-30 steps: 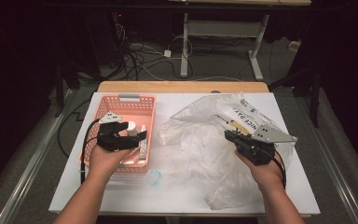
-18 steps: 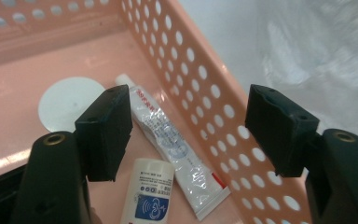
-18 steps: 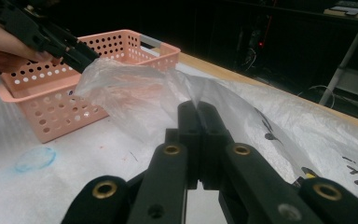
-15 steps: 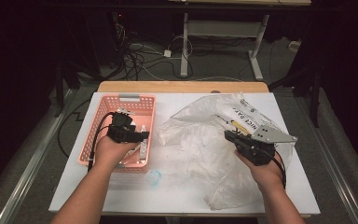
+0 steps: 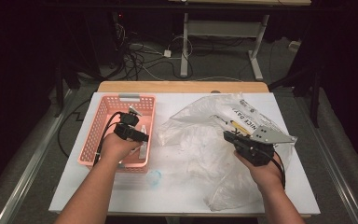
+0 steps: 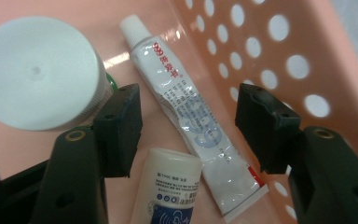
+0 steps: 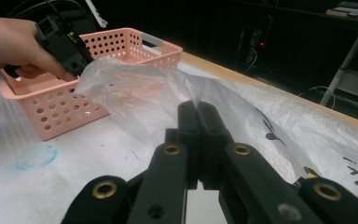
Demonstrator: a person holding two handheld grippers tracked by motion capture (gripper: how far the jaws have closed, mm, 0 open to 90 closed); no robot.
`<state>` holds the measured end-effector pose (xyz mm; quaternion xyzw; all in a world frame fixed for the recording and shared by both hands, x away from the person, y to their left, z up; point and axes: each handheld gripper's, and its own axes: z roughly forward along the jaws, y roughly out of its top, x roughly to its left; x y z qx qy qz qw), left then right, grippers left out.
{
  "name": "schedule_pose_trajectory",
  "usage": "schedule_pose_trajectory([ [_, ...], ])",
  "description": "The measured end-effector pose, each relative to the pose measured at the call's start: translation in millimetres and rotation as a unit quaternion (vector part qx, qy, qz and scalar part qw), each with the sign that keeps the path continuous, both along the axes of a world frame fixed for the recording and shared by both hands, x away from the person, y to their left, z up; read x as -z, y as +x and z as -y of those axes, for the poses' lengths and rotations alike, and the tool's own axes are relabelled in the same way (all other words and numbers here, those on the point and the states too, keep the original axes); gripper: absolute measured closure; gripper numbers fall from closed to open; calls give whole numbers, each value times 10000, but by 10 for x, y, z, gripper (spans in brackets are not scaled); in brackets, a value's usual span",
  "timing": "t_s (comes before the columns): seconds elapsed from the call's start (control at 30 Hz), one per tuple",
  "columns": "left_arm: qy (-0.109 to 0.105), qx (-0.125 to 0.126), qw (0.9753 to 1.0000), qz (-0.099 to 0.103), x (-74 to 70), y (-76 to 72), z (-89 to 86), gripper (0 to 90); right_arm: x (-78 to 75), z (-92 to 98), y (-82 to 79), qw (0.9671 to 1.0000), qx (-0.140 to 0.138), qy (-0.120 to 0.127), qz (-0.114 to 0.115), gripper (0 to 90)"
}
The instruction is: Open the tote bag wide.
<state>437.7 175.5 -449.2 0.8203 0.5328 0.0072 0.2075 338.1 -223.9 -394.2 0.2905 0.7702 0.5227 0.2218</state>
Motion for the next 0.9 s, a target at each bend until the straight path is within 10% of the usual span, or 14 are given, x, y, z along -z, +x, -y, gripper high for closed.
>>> schedule_pose_trajectory([
  [0.33,124,-29,9991,-394,114,99,46,469,26,-28,-2,10000,-29,-77,-11,900],
  [0.9,416,-69,9990,-110,130,83,149,651,28,-40,-17,9999,-32,-102,-12,900],
])
